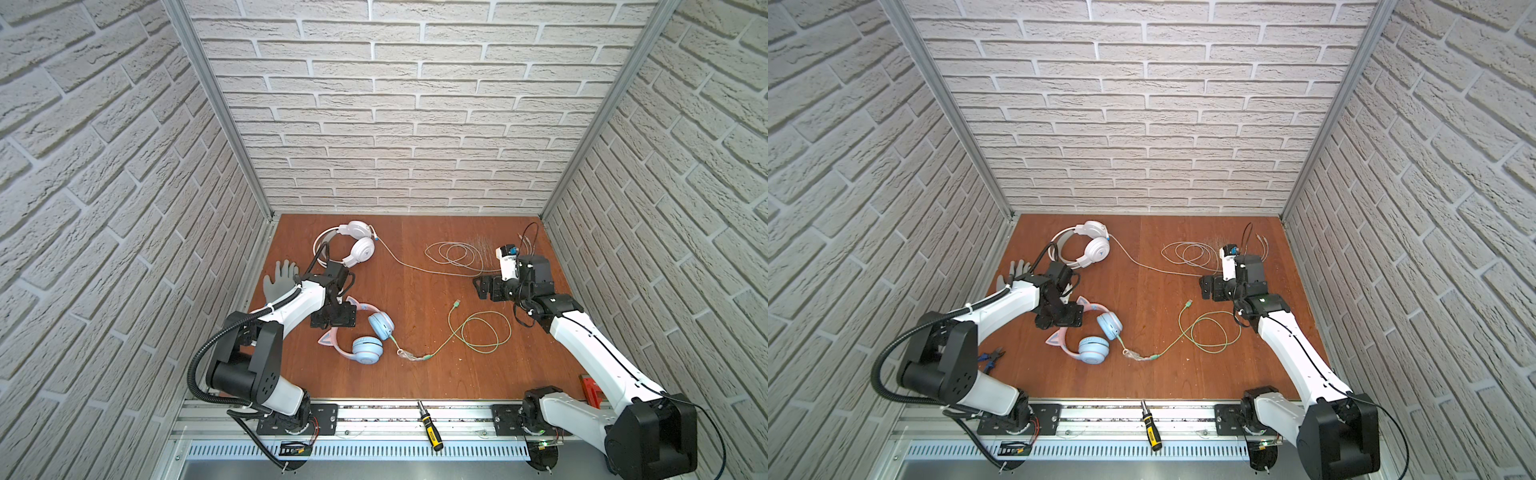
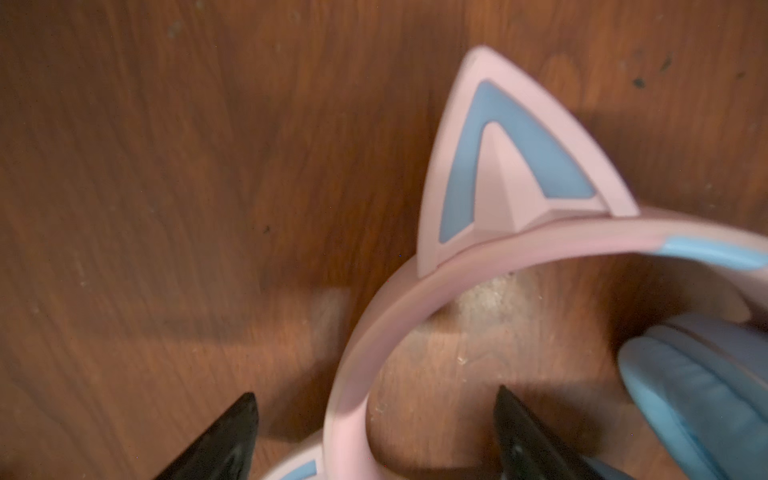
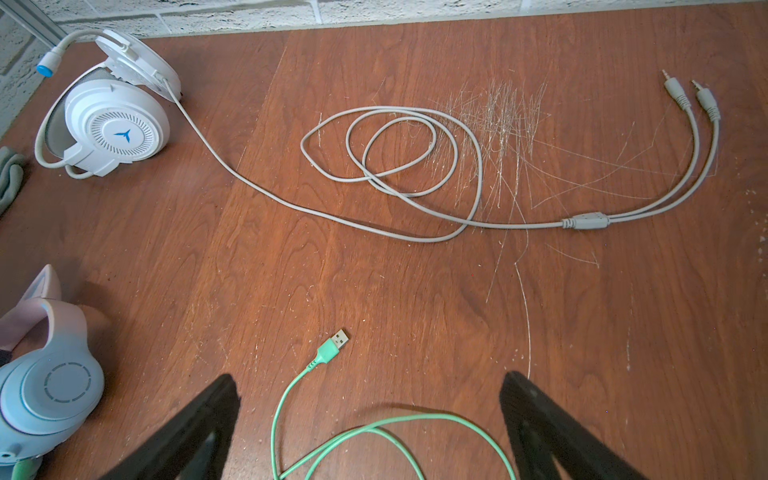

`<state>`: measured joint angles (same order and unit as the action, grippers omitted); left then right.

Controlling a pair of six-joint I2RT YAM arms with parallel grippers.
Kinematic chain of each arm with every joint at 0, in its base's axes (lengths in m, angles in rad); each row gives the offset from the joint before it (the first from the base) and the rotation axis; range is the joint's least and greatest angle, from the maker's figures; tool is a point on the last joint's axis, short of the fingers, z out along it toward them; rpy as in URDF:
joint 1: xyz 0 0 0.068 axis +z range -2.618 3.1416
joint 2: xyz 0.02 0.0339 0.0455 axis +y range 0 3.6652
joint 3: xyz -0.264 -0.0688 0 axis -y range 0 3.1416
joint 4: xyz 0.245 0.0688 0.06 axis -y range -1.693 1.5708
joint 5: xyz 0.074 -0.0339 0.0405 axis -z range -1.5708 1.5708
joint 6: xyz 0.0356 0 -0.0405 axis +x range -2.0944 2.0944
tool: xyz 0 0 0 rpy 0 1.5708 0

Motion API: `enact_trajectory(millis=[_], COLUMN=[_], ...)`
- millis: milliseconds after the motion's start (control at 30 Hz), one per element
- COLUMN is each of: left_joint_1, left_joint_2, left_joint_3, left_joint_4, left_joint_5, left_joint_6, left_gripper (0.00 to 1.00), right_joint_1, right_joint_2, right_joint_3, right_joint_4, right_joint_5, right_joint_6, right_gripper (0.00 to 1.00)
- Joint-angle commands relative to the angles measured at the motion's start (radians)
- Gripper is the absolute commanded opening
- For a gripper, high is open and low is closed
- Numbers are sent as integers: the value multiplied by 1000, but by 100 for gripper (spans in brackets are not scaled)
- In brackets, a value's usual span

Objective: Wrap the headphones
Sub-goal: 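Move left gripper over the pink headband while right gripper nears the green cable, then lower the left gripper and close it on the pink headband beside the cat ear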

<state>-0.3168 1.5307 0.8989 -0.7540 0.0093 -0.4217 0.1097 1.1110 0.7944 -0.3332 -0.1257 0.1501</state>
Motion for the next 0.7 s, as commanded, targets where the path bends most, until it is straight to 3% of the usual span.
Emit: enact_trajectory(millis=[0,267,433,667], left_joint_1=[-5,-13,-16,-28], left_joint_2=[34,63,57,44], left_joint_3=[34,44,-6,-53], left_joint_4=[6,-26,49,85], left_joint_5=[-5,-25,23,8], left_joint_6=[22,25,-95,-258], left_gripper=[82,69,61,49], right_joint_1=[13,16,19,22], right_joint_2=[-12,-10,-21,-29], right_joint_3=[-8,-9,-28,-41], right_joint_4=[28,29,36,46], right_joint_5=[9,11,10,7], right_joint_6=[18,21,41,39], right_gripper=[99,99,99,99])
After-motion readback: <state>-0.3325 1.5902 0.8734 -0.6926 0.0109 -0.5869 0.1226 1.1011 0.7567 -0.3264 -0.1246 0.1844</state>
